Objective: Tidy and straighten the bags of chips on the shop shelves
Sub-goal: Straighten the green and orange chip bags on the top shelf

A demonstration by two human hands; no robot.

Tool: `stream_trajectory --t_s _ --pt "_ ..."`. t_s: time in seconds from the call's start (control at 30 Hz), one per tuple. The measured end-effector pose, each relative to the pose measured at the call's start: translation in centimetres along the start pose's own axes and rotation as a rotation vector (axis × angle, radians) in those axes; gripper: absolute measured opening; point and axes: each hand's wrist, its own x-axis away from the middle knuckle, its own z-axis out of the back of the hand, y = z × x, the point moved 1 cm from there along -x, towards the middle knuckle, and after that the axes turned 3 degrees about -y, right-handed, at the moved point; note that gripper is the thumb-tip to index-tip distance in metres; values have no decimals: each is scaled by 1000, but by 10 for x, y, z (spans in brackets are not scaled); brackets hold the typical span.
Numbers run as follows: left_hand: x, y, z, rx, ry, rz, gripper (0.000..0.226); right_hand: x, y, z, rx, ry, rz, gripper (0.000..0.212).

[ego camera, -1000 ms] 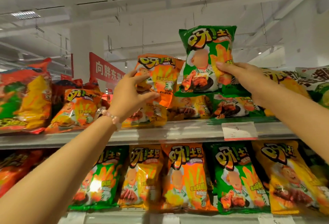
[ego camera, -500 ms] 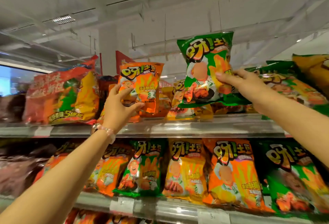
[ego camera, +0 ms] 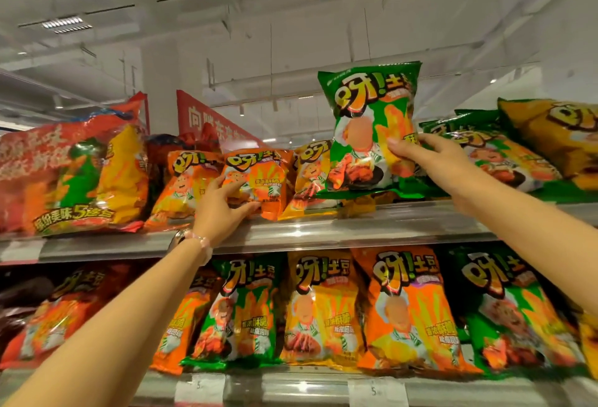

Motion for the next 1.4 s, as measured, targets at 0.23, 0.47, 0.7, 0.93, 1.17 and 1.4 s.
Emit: stream_trajectory --t_s 0.23,0.47,0.7,0.93,1.17,1.4 --pt "-13 6 4 -14 -87 64 41 9 4 18 35 44 -4 51" --pt "-6 96 -8 93 188 -98 31 17 3 45 85 38 -14 92" --pt "14 215 -59 734 -549 135 113 23 4 70 105 7 -21 94" --pt "17 262 -100 862 -599 109 91 20 13 107 122 -77 -74 69" --pt "20 293 -120 904 -521 127 94 16 12 160 268 -96 -2 55" --pt "24 307 -134 899 -491 111 96 -5 35 277 895 410 72 53"
